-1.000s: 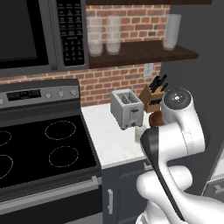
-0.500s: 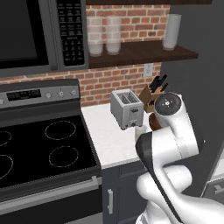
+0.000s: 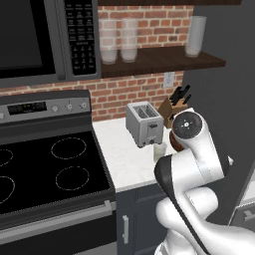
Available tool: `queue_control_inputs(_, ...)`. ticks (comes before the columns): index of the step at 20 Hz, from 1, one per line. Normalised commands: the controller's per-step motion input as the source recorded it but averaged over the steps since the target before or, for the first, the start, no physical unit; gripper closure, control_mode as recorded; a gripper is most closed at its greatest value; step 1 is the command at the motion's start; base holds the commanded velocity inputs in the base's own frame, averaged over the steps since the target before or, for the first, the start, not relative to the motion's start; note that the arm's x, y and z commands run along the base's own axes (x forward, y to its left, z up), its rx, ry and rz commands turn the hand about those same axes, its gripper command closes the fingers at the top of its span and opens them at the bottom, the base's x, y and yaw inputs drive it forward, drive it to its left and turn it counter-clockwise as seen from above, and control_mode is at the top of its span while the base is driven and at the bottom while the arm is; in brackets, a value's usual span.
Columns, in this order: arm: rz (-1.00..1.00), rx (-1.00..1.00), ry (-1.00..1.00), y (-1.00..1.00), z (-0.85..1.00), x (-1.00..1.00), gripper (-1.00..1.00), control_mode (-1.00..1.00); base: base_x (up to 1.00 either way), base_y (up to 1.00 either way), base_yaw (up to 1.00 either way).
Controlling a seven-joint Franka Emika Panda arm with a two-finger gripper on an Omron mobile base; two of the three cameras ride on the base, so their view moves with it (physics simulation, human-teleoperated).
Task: Grab a lemon wedge from the fridge and one ice cube from the ice bowl, and put them in the glass of lemonade.
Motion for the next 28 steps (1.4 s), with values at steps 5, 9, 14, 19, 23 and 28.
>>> queue_control_inputs(5,0.3,-0.23,0.13,0.0,0.0,0.21,1.0,-1.0,0.0,0.0,0.0)
queue_control_inputs(9,0.32,-0.22,0.11,0.0,-0.02,0.24,1.0,-1.0,0.0,0.0,0.0)
queue_control_inputs(14,0.36,-0.17,0.1,0.0,-0.05,0.22,1.0,-1.0,0.0,0.0,0.0)
queue_control_inputs(19,0.35,-0.16,0.11,0.0,-0.08,0.17,1.0,-1.0,0.0,0.0,0.0)
queue_control_inputs(23,0.25,-0.18,0.04,0.0,-0.08,0.11,1.0,-1.0,0.0,0.0,0.0)
queue_control_inputs(28,0.15,-0.2,0.0,0.0,-0.12,0.13,1.0,-1.0,0.0,0.0,0.0)
